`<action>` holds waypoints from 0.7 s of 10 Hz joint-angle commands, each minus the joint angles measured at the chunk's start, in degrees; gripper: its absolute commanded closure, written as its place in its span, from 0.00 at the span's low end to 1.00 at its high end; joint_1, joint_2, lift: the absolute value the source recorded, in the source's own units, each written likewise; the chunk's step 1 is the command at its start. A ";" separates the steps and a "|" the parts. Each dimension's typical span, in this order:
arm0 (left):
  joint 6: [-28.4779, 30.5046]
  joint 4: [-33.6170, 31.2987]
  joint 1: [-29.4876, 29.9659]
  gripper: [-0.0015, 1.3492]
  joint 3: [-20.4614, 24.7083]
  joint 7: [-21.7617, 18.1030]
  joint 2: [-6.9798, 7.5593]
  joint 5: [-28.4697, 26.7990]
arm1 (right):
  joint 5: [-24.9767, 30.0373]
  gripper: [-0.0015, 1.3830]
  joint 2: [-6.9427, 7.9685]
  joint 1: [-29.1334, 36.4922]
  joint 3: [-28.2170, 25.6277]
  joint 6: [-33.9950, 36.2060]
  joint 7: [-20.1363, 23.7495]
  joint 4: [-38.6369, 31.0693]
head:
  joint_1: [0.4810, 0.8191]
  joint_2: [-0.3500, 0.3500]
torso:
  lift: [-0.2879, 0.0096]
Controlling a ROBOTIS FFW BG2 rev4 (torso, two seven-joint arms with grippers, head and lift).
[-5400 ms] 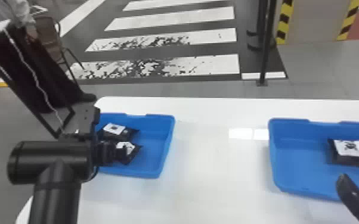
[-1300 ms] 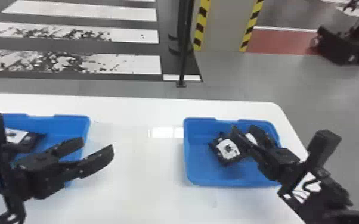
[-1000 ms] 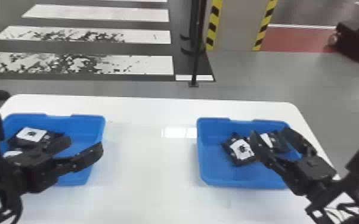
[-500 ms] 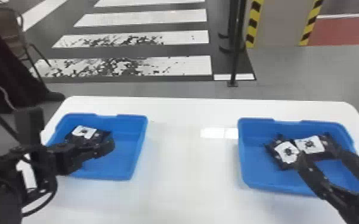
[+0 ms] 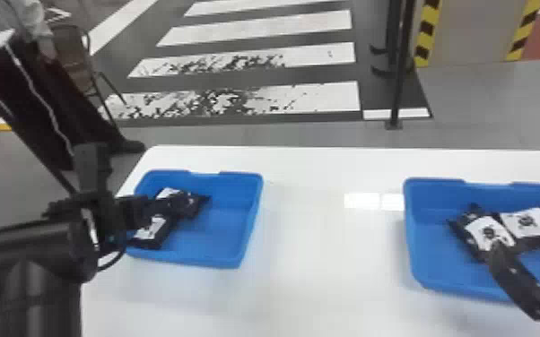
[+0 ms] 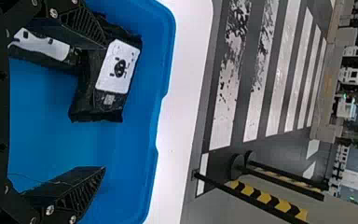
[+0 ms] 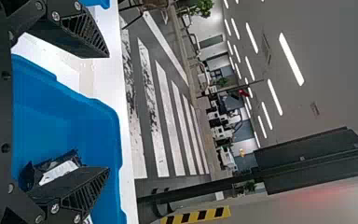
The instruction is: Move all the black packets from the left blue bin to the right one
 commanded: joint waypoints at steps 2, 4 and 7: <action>0.68 8.33 -6.30 0.11 -0.85 0.68 1.57 -2.09 | -0.76 0.13 -0.09 0.00 0.35 0.70 0.17 0.52 | 0.63 0.88 | 0.46; 1.38 13.11 -10.10 0.11 -1.42 1.82 2.10 -2.89 | -1.21 0.13 -0.17 -0.28 0.58 1.26 0.35 0.80 | 0.63 0.90 | 0.46; 3.49 22.39 -16.29 0.11 -2.56 3.84 3.07 -4.60 | -1.44 0.13 -0.17 -0.28 0.69 1.82 0.43 1.08 | 0.63 0.92 | 0.46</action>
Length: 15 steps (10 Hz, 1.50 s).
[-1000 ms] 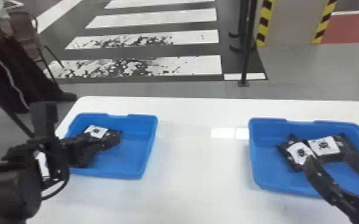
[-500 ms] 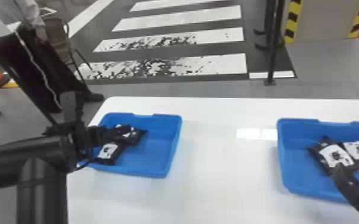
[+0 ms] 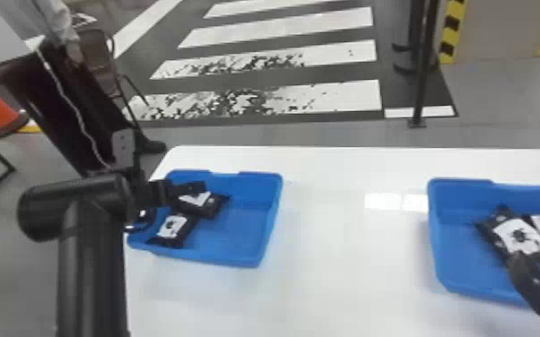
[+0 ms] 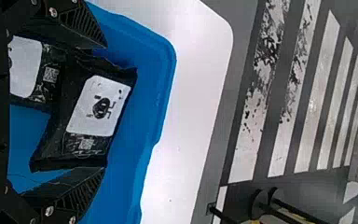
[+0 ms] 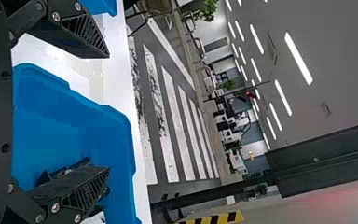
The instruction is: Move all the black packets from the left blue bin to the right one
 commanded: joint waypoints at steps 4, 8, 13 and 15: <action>1.22 12.43 -6.30 0.11 -1.73 2.99 0.65 -0.45 | -1.22 0.13 -0.08 -0.55 0.42 0.54 0.15 1.22 | 0.63 0.92 | 0.46; 2.34 22.28 -11.50 0.38 -4.01 5.72 1.79 -0.90 | -1.80 0.14 -0.08 -1.11 0.54 1.24 0.42 2.35 | 0.63 0.92 | 0.46; -2.16 18.76 -10.10 0.90 -7.10 4.22 1.71 -1.70 | -3.39 0.15 -0.44 -0.41 0.42 1.39 0.77 2.07 | 0.63 0.91 | 0.46; -0.61 9.62 -5.17 0.90 -6.98 2.90 1.44 -0.45 | -3.39 0.15 -0.44 -0.26 0.42 1.39 0.85 1.65 | 0.63 0.90 | 0.46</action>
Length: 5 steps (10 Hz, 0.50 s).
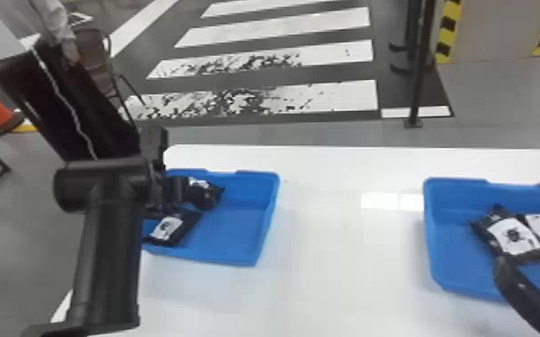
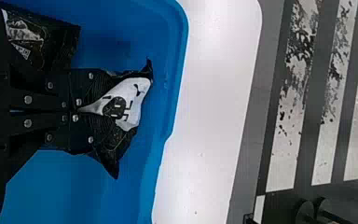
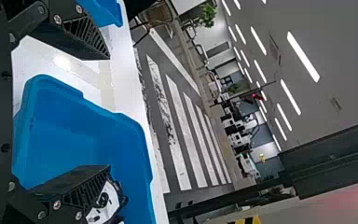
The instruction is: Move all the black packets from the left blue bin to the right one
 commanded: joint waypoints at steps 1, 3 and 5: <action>0.93 -8.89 4.69 0.90 0.06 -0.55 -0.13 2.65 | -0.12 0.15 -0.01 0.02 0.00 0.00 0.01 -0.33 | 0.63 0.90 | 0.46; 1.21 -20.56 11.72 0.90 0.52 -1.51 -0.75 6.88 | -0.35 0.15 -0.01 0.02 0.00 0.28 0.44 -1.17 | 0.63 0.87 | 0.46; -2.17 -28.30 17.49 0.90 0.29 -3.36 -2.59 11.68 | -0.58 0.15 -0.01 -0.26 0.23 0.98 1.32 -2.72 | 0.63 0.83 | 0.46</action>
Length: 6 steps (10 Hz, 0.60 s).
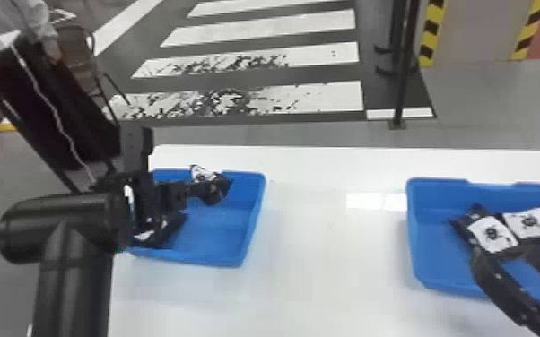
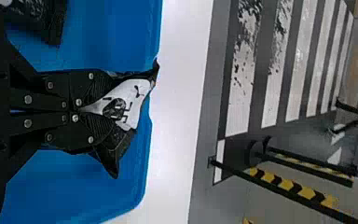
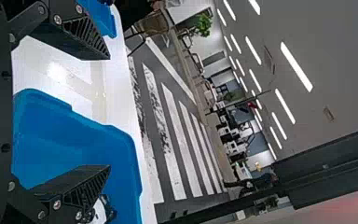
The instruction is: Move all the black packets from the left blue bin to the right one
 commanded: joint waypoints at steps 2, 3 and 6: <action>-7.08 -2.09 2.77 0.90 -3.77 -2.86 -1.12 9.85 | 0.15 0.15 -0.52 -2.13 1.57 1.59 1.23 -1.31 | 0.63 0.77 | 0.46; -9.75 -2.09 3.19 0.90 -6.51 -4.35 -1.12 13.97 | 0.15 0.15 -0.79 -3.96 2.14 3.98 3.07 -1.31 | 0.63 0.72 | 0.46; -11.58 -4.20 3.75 0.90 -15.76 -6.99 -1.29 20.71 | 0.15 0.15 -1.49 -10.43 2.94 7.36 6.68 0.38 | 0.63 0.57 | 0.46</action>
